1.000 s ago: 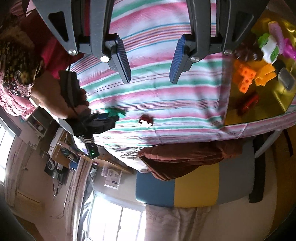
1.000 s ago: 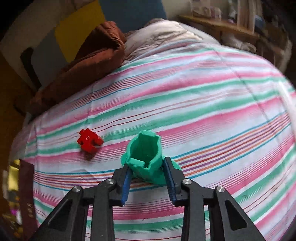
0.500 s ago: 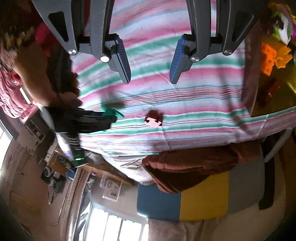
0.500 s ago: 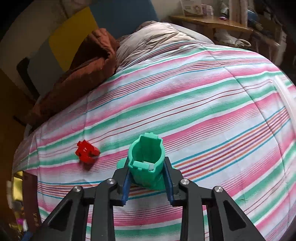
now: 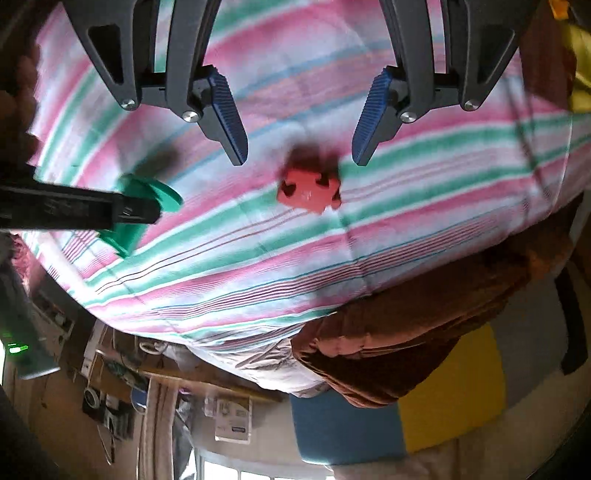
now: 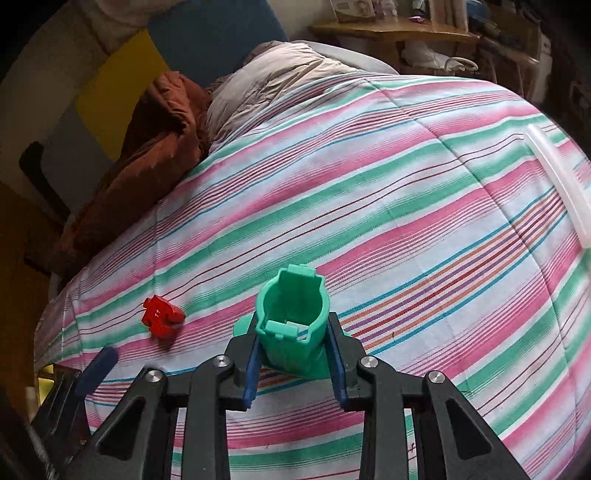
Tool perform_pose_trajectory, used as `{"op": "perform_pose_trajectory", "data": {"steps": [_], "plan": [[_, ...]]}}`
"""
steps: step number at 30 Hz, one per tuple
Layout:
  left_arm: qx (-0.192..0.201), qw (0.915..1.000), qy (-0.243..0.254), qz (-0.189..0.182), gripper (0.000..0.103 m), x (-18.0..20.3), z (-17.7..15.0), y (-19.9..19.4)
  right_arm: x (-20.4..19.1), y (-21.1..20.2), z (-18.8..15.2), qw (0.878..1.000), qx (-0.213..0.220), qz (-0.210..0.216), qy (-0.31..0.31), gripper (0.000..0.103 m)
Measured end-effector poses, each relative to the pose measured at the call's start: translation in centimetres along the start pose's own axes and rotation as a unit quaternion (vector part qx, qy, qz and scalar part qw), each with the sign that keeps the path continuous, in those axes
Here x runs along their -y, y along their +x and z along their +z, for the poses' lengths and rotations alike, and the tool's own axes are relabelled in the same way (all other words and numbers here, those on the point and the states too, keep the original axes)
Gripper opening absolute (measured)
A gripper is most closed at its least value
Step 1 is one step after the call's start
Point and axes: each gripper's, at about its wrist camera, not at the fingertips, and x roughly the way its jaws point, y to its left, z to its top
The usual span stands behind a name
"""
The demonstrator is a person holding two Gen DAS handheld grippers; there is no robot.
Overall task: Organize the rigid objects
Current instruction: 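Grasp the red puzzle piece with the left tool while the right tool holds the green cup, then drop the red puzzle piece into the tray with the left tool while the right holds the cup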
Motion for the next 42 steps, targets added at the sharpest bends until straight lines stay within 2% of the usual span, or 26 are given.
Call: {"op": "perform_pose_trajectory", "data": {"steps": [6, 10, 12, 13, 18, 22, 35, 42], "plan": [[-0.013, 0.9999, -0.006, -0.002, 0.060, -0.9, 1.0, 3.0, 0.0, 0.0, -0.1, 1.000, -0.008, 0.009, 0.005, 0.031], [-0.002, 0.9997, -0.016, -0.017, 0.059, -1.7, 0.9, 4.2, -0.1, 0.1, -0.1, 1.000, -0.012, 0.013, 0.006, 0.031], [0.007, 0.9996, -0.018, -0.020, 0.055, -1.8, 0.7, 4.1, -0.2, 0.2, -0.1, 1.000, -0.013, 0.015, 0.007, 0.031], [0.011, 0.9996, -0.017, -0.020, 0.045, -1.8, 0.6, 4.0, -0.2, 0.2, -0.1, 1.000, -0.013, 0.016, 0.006, 0.031], [0.022, 0.9993, -0.018, -0.023, 0.044, -1.8, 0.2, 3.7, -0.4, 0.3, -0.1, 1.000, -0.012, 0.020, 0.003, 0.031], [0.031, 0.9993, -0.014, -0.014, 0.044, -1.7, -0.7, 2.7, -0.6, 0.4, -0.1, 1.000, -0.012, 0.025, 0.001, 0.031], [0.116, 0.9930, 0.002, 0.022, 0.044, -1.0, -5.5, -4.1, -3.5, 0.6, -0.5, 0.996, -0.007, 0.063, -0.058, 0.031], [0.135, 0.9906, 0.001, 0.022, 0.044, -0.9, -8.1, -7.0, -4.9, 1.2, -1.2, 0.992, -0.019, 0.083, -0.089, 0.031]]}}
